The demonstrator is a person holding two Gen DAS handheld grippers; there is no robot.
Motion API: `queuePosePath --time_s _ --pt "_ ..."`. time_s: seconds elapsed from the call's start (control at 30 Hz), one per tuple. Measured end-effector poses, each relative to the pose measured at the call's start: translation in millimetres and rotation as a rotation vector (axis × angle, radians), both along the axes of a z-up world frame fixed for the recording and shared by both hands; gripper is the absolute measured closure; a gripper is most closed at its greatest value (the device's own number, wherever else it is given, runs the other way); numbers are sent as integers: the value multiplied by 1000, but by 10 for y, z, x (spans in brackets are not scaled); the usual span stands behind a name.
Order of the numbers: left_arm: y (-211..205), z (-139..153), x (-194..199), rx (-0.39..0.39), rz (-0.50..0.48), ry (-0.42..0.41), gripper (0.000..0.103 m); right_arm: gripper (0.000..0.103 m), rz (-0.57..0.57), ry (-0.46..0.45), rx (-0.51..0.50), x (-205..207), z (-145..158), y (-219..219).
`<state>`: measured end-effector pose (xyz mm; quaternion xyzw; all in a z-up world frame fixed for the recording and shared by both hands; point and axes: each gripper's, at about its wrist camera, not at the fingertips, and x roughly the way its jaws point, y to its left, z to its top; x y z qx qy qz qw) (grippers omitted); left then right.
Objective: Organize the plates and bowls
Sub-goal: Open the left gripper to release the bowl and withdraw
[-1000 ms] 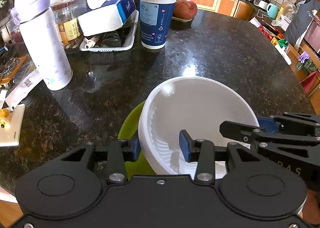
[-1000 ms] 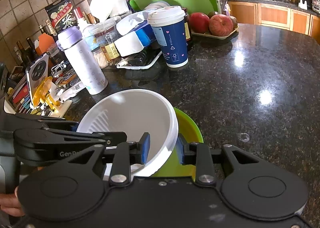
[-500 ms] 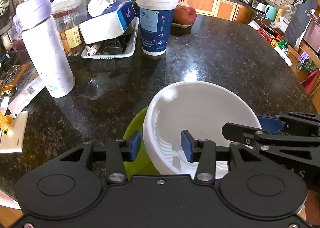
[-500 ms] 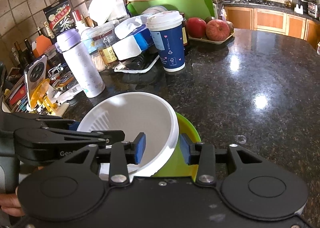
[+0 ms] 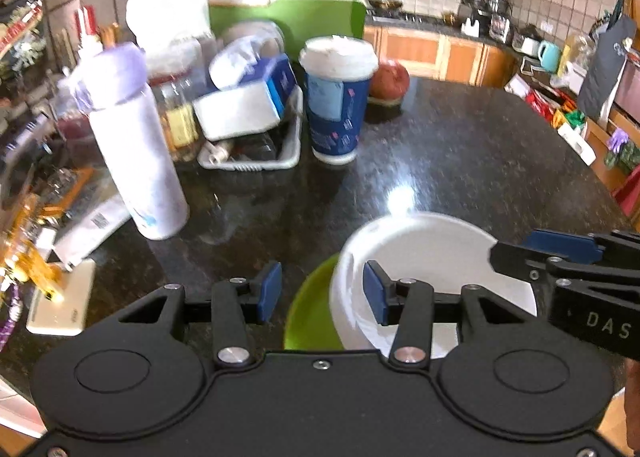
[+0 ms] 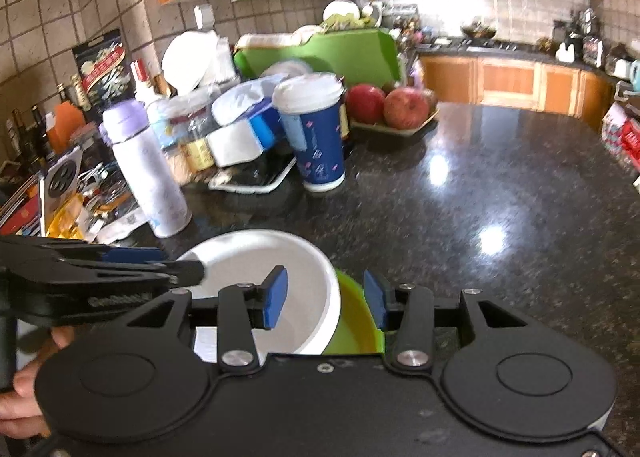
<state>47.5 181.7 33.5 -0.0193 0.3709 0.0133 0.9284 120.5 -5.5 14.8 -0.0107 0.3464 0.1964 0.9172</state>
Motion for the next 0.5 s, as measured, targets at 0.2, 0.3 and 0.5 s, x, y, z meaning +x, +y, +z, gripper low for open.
queuePosePath --time_s 0.2,0.3,0.5 --pt "72 152 -109 24 29 -79 49 58 -75 -76 6 -158 112 -70" --pt "80 189 -166 33 31 -98 49 58 -107 -120 -5 -271 152 -93" --pt "32 215 -287 51 29 -120 49 58 -125 -149 -23 -473 194 -153"
